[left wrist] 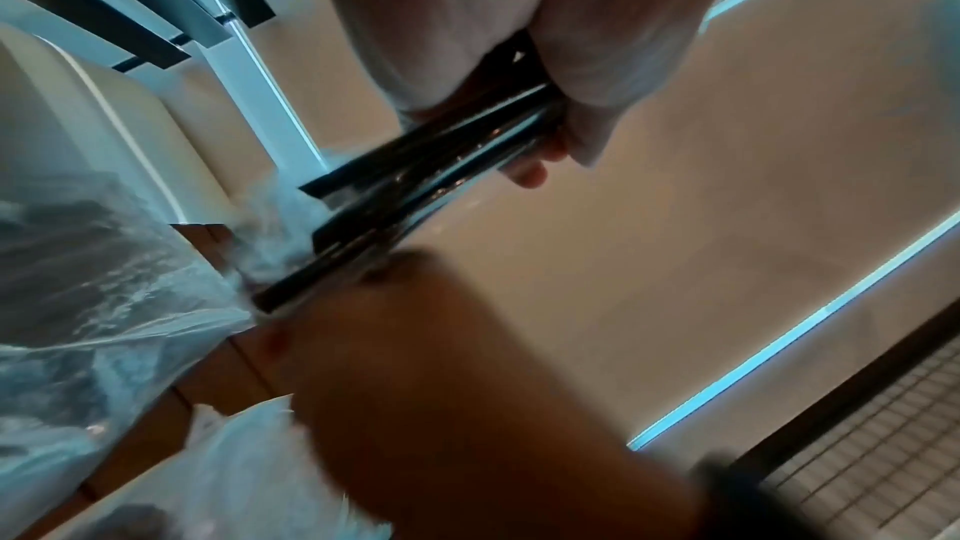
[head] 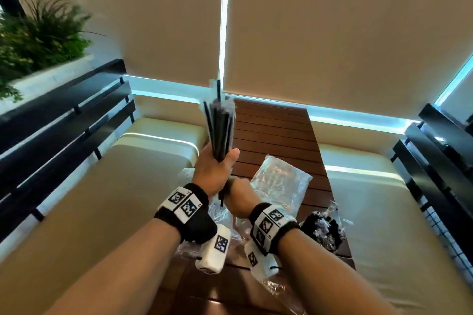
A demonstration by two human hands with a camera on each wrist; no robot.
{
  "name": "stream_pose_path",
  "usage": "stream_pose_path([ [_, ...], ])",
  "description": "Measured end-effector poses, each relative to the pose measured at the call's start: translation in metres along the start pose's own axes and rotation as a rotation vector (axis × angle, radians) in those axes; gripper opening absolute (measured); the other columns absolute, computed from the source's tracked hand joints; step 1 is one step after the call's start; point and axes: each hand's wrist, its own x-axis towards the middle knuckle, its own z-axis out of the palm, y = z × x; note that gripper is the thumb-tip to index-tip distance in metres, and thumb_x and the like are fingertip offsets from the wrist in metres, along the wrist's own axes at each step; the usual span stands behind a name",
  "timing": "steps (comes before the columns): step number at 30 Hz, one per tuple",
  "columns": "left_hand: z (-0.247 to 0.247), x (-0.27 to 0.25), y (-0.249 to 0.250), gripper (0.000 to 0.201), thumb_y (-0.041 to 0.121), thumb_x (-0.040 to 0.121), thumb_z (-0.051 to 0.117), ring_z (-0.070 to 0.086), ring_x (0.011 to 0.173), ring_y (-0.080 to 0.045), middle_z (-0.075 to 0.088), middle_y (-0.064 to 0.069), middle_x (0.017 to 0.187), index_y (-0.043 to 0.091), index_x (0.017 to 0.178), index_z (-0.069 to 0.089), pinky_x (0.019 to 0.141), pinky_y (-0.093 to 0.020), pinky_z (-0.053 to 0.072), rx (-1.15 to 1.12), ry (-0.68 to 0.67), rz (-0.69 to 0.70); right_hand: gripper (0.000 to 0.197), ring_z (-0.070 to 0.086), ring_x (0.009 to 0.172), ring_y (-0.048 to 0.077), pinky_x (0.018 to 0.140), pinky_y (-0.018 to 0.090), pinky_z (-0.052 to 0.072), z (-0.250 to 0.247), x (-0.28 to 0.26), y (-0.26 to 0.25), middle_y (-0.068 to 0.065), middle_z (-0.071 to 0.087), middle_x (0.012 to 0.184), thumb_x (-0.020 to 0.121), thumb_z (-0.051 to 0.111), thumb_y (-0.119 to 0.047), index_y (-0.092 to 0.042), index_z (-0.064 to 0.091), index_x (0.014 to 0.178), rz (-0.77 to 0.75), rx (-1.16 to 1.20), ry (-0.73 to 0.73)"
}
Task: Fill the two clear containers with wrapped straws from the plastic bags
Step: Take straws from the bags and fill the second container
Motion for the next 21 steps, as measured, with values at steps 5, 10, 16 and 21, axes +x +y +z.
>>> stream_pose_path([
  [5, -0.002, 0.006, -0.014, 0.016, 0.031, 0.092, 0.062, 0.056, 0.073, -0.018, 0.059, 0.001, 0.076, 0.017, 0.087, 0.054, 0.070, -0.027, 0.040, 0.104, 0.053, -0.008, 0.041, 0.063, 0.105, 0.023, 0.090, 0.027, 0.049, -0.024, -0.003, 0.009, 0.010, 0.068, 0.115, 0.086, 0.050, -0.001, -0.006, 0.060, 0.126, 0.038, 0.263, 0.066],
  [10, -0.008, -0.005, -0.029, 0.033, 0.034, 0.086, 0.071, 0.042, 0.056, -0.009, 0.045, 0.010, 0.060, 0.025, 0.068, 0.045, 0.050, -0.015, 0.030, 0.246, -0.014, 0.031, 0.035, 0.057, 0.110, 0.002, 0.090, 0.023, 0.045, -0.118, -0.023, -0.007, -0.006, 0.062, 0.125, 0.098, 0.040, -0.045, -0.036, 0.051, 0.130, -0.115, 0.741, 0.728],
  [16, 0.013, -0.008, -0.031, 0.016, 0.027, 0.079, 0.078, 0.061, 0.068, -0.007, 0.067, 0.007, 0.076, 0.026, 0.083, 0.063, 0.066, -0.026, 0.045, 0.253, -0.072, 0.033, 0.053, 0.065, 0.104, 0.017, 0.091, 0.029, 0.048, -0.128, -0.017, -0.042, 0.006, 0.072, 0.113, 0.105, 0.026, -0.043, -0.019, 0.072, 0.116, -0.177, 0.310, 0.442],
  [21, 0.008, -0.008, -0.033, 0.013, 0.024, 0.081, 0.075, 0.062, 0.068, -0.012, 0.067, 0.006, 0.072, 0.028, 0.079, 0.062, 0.065, -0.027, 0.047, 0.298, -0.070, 0.075, 0.045, 0.064, 0.083, 0.007, 0.072, 0.028, 0.048, -0.103, -0.021, -0.027, -0.004, 0.071, 0.093, 0.101, 0.041, -0.048, -0.015, 0.071, 0.103, -0.227, 0.372, 0.525],
])
